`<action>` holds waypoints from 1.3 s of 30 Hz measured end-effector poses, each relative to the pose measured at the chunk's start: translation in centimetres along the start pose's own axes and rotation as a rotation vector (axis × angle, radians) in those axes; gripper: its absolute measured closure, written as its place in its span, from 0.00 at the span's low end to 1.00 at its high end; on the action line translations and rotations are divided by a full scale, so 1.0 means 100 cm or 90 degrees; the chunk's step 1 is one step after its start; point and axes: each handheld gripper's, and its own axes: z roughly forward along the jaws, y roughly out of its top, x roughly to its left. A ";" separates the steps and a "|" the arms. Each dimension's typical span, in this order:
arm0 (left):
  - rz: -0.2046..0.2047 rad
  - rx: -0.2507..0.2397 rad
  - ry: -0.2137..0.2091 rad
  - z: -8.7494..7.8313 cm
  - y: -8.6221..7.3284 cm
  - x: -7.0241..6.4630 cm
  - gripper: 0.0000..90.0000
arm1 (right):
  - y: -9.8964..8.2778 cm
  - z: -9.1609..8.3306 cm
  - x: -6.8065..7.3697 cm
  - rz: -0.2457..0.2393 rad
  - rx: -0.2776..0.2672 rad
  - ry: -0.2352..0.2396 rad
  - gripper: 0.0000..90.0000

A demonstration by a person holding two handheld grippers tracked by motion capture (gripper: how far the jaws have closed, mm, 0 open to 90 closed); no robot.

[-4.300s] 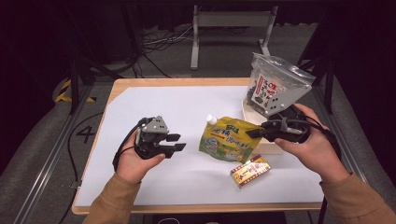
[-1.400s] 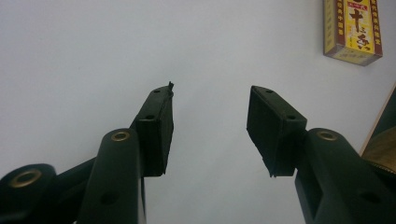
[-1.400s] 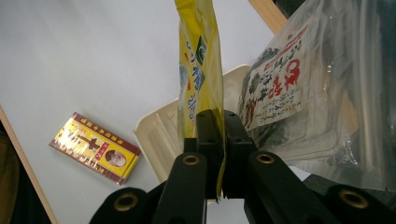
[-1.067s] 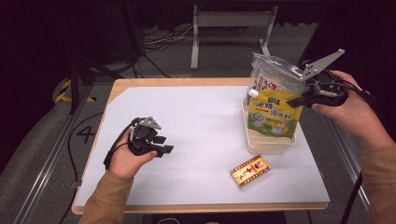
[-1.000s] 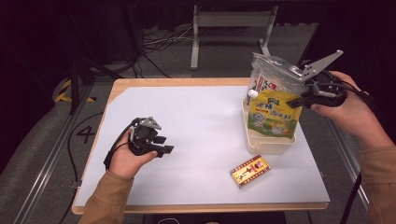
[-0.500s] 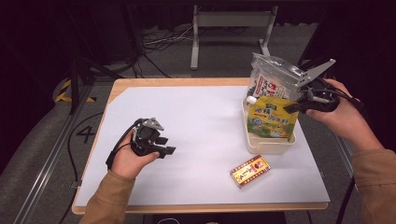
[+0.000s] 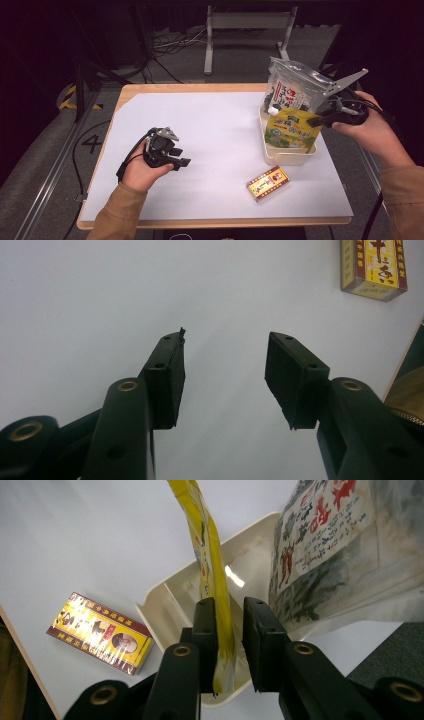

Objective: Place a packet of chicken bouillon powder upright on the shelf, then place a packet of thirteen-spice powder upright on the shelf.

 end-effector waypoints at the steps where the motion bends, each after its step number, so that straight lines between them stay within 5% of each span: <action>1: 0.000 0.000 0.000 0.000 0.000 0.000 0.57 | -0.002 -0.001 0.000 0.002 -0.002 -0.003 0.81; 7: 0.004 0.006 -0.006 0.004 0.004 -0.002 0.56 | -0.015 -0.008 0.002 0.034 -0.040 0.000 0.68; 15: 0.011 0.000 -0.015 0.008 0.010 -0.007 0.50 | -0.030 -0.025 0.014 0.056 -0.091 -0.033 0.56; 30: 0.013 -0.028 -0.063 0.026 0.032 -0.028 0.29 | -0.072 -0.036 0.033 0.121 -0.162 -0.056 0.51; 39: 0.016 -0.036 -0.095 0.041 0.037 -0.040 0.29 | -0.083 -0.027 0.042 0.126 -0.183 -0.050 0.49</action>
